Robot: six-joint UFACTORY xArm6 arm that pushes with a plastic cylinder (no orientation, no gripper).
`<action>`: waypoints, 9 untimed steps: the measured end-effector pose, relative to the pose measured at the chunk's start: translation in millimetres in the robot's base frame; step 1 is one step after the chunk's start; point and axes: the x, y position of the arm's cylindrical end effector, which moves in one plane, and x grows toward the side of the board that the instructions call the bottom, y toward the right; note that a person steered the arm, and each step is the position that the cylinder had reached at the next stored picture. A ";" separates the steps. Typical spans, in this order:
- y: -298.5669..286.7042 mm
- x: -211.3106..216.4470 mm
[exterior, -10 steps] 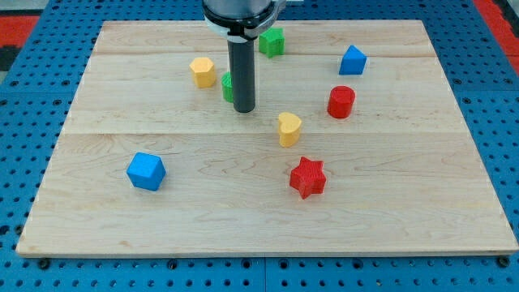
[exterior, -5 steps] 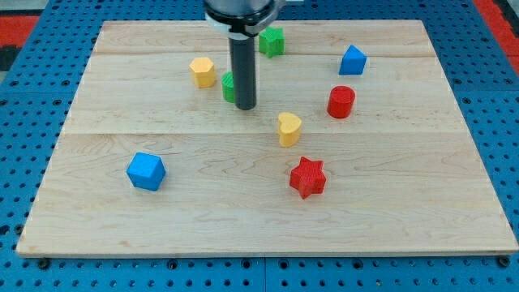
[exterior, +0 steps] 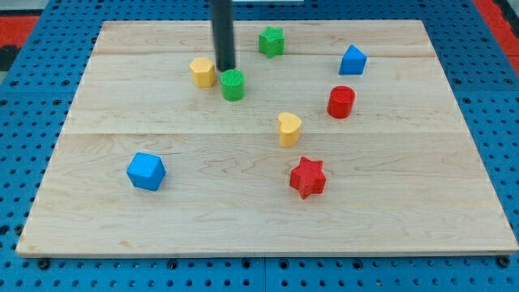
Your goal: Push the green circle to the left side of yellow heart
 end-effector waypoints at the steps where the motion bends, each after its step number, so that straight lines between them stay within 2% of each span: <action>1: 7.3 35.7; 2: 62.5 35.6; 3: 63.5 0.8; 4: 101.9 15.8; 5: 101.4 45.9; 6: 85.5 46.0; 7: 111.7 57.7; 8: 102.8 85.0; 9: 90.9 84.9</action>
